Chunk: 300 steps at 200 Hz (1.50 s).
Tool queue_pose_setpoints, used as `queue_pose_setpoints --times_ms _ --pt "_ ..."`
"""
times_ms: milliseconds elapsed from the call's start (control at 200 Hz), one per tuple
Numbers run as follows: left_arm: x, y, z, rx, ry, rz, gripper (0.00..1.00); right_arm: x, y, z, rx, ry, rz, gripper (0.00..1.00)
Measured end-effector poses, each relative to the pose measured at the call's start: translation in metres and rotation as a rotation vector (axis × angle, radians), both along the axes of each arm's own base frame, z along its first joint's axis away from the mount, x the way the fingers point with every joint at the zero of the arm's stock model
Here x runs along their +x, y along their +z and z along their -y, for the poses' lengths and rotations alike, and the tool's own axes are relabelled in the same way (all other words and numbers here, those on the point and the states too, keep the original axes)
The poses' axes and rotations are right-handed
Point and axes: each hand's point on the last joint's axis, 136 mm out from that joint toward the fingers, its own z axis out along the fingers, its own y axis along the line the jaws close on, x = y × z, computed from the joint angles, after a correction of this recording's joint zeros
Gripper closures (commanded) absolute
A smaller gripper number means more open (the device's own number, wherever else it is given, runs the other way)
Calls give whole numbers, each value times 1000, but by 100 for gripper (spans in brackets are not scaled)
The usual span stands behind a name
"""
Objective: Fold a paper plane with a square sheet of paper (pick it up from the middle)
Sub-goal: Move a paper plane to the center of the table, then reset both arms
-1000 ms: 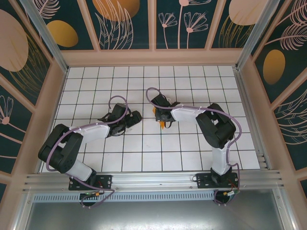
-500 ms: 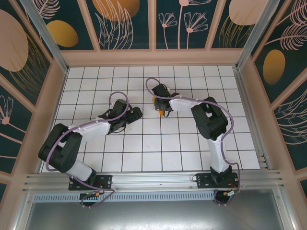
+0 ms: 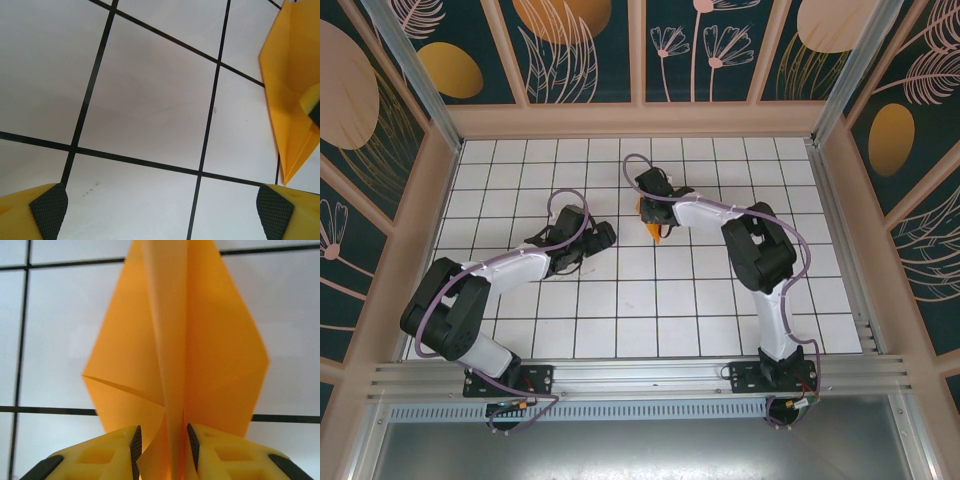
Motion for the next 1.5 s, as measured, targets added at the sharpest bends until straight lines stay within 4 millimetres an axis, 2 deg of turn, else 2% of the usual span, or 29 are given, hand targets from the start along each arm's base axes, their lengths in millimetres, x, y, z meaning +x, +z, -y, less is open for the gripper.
queue_pose_setpoints --times_ms 95,230,430,530,636,706,776,876,986,1116,1256,1356,1501 --pt "0 0 -1 8 2 2 1 0 10 0 7 -2 14 67" --pt "1 0 -2 13 1 3 1 0 12 3 4 -6 11 66" --pt "2 1 -7 27 8 -1 2 0 18 8 4 -23 12 56" --pt "9 7 -15 40 23 11 2 0 43 11 26 -40 51 49" --pt "21 20 -28 57 51 41 2 -2 86 24 74 -71 128 41" --pt "32 33 -40 68 77 72 1 -4 118 42 111 -106 191 36" --pt "45 51 -56 91 111 116 1 -7 148 68 139 -165 266 30" --pt "61 75 -83 143 167 185 1 -13 181 119 145 -277 379 19" --pt "68 97 -119 226 234 252 1 -26 197 186 100 -416 479 4" --pt "62 114 -161 319 316 357 2 -44 193 265 20 -599 536 1" --pt "40 108 -195 440 382 407 1 -65 155 341 -101 -801 507 1" --pt "30 102 -211 527 411 417 1 -83 116 363 -167 -841 459 1" --pt "15 93 -234 640 456 454 1 -98 79 371 -200 -821 447 1"
